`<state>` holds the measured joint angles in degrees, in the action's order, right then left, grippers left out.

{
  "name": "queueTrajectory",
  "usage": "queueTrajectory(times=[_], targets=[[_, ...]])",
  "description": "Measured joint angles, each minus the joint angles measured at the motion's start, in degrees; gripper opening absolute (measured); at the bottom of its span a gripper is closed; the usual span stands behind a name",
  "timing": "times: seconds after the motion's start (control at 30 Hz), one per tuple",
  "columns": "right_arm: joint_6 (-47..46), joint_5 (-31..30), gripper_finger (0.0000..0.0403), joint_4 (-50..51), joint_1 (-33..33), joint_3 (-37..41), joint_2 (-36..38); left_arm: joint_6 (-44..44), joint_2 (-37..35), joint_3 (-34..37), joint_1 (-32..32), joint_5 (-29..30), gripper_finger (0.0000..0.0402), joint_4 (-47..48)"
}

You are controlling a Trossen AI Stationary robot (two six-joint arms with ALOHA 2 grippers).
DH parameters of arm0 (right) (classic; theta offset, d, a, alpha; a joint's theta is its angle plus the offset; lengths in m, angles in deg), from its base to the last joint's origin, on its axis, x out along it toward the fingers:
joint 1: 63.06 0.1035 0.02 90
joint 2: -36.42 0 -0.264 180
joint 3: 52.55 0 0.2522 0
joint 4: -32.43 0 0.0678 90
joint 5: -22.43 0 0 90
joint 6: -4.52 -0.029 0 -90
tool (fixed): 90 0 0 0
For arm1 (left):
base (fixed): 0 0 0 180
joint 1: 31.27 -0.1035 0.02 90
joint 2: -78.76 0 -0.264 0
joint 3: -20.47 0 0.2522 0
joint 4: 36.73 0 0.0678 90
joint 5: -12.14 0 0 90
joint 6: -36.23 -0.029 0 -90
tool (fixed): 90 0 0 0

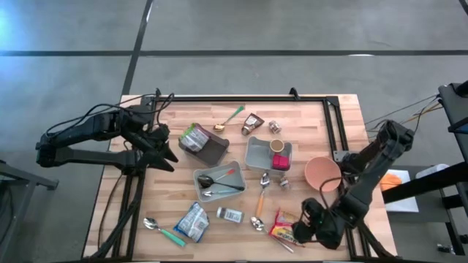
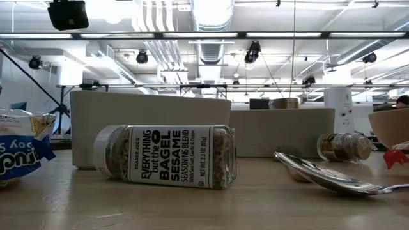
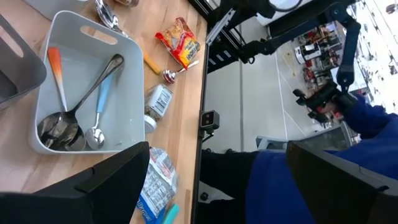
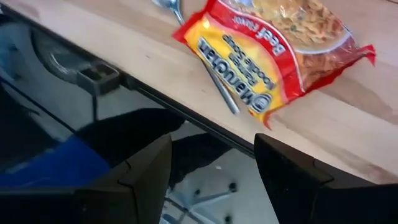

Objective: Pick & Place Food Item
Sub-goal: Put the red noodle pack into the black bin

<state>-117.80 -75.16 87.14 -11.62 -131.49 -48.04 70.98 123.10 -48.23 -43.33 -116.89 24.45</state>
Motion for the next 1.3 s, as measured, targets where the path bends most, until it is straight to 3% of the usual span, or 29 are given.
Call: queueTrajectory(times=[0.2,0.5,0.67,1.0,1.13,1.3], targets=[[8.28,0.35,0.0225,-6.16,3.45,3.33,-1.18,0.18,0.0,0.0,0.0,0.01,0.038,-0.19],[10.66,0.95,0.0225,-14.37,5.7,7.34,-8.21,0.53,0.0,0.0,0.0,0.01,0.038,-2.58],[15.2,1.76,0.0225,-10.92,5.68,2.86,-14.71,1.3,0.02,0.0,0.0,0.02,0.038,-3.1],[14.7,1.81,0.0224,0.47,5.55,-6.34,-26.17,2.81,0.07,0.0,0.0,0.46,0.038,-3.1],[14.22,1.67,0.0195,3.65,5.55,-9.71,-27.82,3.2,0.07,0.0,-0.01,0.46,0.038,-3.08],[14.73,1.62,0.0113,3.98,5.55,-10.9,-29.33,3.18,0.07,0.0,0.0,0.46,0.038,-3.06]])
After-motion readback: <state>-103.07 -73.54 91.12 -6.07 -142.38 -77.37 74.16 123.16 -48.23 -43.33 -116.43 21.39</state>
